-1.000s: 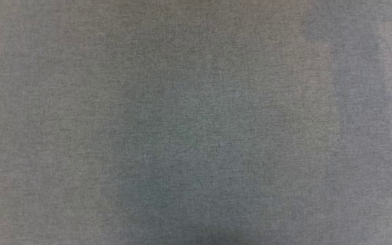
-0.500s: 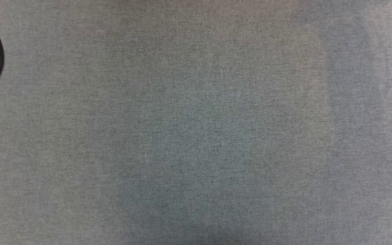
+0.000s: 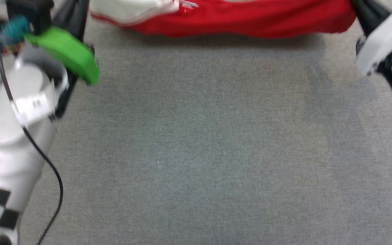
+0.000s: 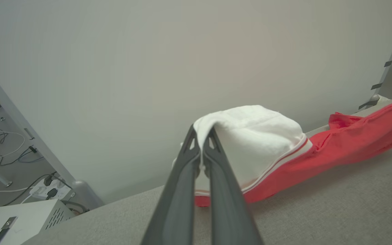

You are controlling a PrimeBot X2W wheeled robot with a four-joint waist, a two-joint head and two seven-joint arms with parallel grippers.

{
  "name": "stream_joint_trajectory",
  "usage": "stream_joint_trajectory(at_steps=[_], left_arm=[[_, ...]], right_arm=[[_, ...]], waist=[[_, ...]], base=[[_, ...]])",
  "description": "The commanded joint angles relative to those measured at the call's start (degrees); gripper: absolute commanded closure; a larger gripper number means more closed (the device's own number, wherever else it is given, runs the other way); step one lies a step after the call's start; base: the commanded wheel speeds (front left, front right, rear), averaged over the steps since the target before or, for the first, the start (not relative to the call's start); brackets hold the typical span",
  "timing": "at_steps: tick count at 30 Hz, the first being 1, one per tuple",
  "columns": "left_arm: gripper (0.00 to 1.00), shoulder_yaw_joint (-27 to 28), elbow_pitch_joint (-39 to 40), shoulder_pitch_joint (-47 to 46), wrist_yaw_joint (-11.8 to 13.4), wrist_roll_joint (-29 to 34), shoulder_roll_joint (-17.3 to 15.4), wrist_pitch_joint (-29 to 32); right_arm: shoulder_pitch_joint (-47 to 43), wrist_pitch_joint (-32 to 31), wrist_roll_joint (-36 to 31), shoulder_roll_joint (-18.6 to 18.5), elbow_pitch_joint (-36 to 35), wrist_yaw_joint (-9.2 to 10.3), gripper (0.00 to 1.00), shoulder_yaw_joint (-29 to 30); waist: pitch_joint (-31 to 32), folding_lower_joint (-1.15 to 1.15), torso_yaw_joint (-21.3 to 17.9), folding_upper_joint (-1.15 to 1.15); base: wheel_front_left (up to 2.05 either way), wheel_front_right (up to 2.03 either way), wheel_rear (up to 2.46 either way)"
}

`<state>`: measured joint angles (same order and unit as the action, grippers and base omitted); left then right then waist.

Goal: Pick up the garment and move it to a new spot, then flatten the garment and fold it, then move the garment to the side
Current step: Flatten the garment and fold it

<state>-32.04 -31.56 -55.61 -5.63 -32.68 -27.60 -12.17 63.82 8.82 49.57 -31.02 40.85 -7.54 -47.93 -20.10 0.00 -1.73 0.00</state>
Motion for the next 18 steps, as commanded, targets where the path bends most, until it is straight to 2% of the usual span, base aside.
stream_joint_trajectory(at_steps=[1, 10, 18], left_arm=[[1.0, 0.11, 1.04, 4.15, 0.62, -1.09, -0.66, -0.58], [1.0, 0.47, 9.66, 28.51, 5.15, -6.72, -0.92, -1.72], [1.0, 0.09, 15.62, 46.55, 9.73, -10.95, -1.4, -1.7]], right_arm=[[-2.91, 0.17, 1.23, -1.02, -1.21, 0.05, 1.0, -0.83], [-19.88, 0.83, 6.4, -5.93, -7.19, 0.05, 1.0, -3.85], [-36.15, 2.8, 9.43, -8.8, -10.03, 0.05, 1.0, -2.4]], waist=[[5.09, 0.0, 0.93, 0.0], [12.51, 0.0, 2.29, 0.0], [18.15, 0.0, 3.29, 0.0]], base=[[0.0, 0.0, 0.0], [0.0, 0.0, 0.0], [0.0, 0.0, 0.0]])
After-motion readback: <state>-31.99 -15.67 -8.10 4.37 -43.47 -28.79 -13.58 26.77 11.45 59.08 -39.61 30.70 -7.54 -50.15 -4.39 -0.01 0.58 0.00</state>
